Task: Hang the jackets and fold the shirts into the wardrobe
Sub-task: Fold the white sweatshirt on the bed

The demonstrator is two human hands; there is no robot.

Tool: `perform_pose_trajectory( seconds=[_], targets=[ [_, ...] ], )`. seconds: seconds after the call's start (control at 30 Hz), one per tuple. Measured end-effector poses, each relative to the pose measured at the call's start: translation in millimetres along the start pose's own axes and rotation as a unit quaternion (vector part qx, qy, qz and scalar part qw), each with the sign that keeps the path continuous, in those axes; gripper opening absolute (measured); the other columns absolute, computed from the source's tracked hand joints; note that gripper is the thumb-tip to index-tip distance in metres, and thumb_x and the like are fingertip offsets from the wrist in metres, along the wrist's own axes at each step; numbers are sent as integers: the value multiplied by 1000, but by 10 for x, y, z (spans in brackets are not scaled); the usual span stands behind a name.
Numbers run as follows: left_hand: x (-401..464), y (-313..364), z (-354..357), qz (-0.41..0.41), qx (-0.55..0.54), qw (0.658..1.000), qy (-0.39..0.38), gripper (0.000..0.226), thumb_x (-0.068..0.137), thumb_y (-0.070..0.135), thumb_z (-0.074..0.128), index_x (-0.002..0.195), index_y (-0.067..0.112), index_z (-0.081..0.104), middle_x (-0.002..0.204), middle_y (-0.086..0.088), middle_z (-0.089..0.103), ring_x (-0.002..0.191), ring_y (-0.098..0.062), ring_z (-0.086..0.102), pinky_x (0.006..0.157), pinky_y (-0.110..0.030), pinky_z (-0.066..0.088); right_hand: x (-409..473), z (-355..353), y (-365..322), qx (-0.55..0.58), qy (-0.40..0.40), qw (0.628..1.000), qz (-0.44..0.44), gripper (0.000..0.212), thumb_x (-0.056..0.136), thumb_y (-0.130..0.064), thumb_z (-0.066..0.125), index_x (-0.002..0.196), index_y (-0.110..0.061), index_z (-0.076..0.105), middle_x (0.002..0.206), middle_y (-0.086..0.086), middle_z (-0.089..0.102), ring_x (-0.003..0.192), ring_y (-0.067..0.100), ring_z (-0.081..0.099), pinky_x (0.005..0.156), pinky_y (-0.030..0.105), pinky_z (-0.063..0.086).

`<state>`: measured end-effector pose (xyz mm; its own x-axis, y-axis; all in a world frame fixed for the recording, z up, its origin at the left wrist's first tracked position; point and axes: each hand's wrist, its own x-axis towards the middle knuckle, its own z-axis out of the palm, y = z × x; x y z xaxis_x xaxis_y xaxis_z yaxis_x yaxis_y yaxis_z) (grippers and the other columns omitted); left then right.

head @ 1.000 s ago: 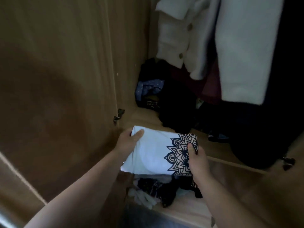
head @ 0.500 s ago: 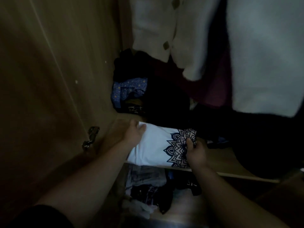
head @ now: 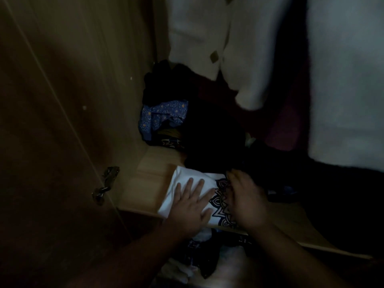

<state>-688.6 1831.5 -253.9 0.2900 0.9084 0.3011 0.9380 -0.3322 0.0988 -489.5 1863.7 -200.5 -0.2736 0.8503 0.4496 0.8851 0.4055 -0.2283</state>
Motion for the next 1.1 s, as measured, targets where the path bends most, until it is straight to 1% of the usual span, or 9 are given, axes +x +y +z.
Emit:
perform_pose_trajectory(
  seconds=[0.07,0.17,0.3,0.37,0.43,0.67,0.8,0.87,1.1],
  targets=[
    [-18,-18,6,3,9,1000,-4,56,94,53,43,148,36,41,158,-4,34,147,-33,27,112,-61,26,-76,130,-7,-32,-75,996,-35,53,100,-44,40,140,-11,52,146,17,47,134,37,43,113,48,33],
    [-3,-41,12,-7,12,1000,-19,59,93,56,41,148,39,38,160,-2,31,147,-32,25,113,-61,24,-194,315,37,-52,-182,982,13,81,95,-70,18,153,-15,33,155,23,32,144,42,27,118,54,19],
    [-13,-151,-25,-5,15,999,-46,59,93,58,40,149,40,36,160,-1,30,147,-32,27,113,-60,26,-106,274,104,-40,-259,964,-35,101,78,-90,19,155,-32,-12,163,15,-9,150,35,-9,122,49,-2],
    [-46,-256,-29,-6,16,998,-54,58,95,59,36,150,41,32,161,-1,27,148,-32,24,115,-59,23,-38,231,36,-45,-300,951,-62,111,74,-90,32,153,-31,-20,158,13,-26,145,32,-26,120,47,-9],
    [-68,-384,-42,-17,17,998,-54,58,95,60,34,150,43,30,162,1,24,149,-31,19,116,-59,18,21,256,-90,-53,-317,944,-78,119,73,-87,42,153,-27,-21,155,14,-32,142,33,-31,118,46,-11],
    [-190,-1053,-289,-38,30,995,-84,58,96,62,26,151,45,25,163,3,21,151,-29,14,119,-55,16,271,639,-669,-15,-307,949,-72,111,74,-86,42,152,-37,-18,160,17,-24,146,41,-23,119,57,-1],
    [-286,-1420,-423,-64,33,990,-125,61,95,65,20,153,49,10,165,8,-1,152,-23,-10,121,-48,-4,465,790,-1006,4,-301,950,-87,108,75,-86,40,154,-35,-13,161,17,-23,146,40,-22,119,55,-2],
    [-330,-1556,-475,-78,35,988,-132,60,96,67,15,152,50,4,164,11,-9,150,-19,-17,121,-46,-7,547,856,-1132,-3,-300,949,-94,105,77,-83,41,154,-35,-11,161,18,-21,146,40,-21,119,56,-1],
    [-323,-1600,-519,-83,10,985,-148,66,88,72,0,151,53,-3,164,10,-10,149,-17,-21,120,-43,-12,534,897,-1168,-2,-268,960,-82,101,76,-84,40,155,-38,-3,164,11,-15,149,36,-14,120,51,3]
  ],
)
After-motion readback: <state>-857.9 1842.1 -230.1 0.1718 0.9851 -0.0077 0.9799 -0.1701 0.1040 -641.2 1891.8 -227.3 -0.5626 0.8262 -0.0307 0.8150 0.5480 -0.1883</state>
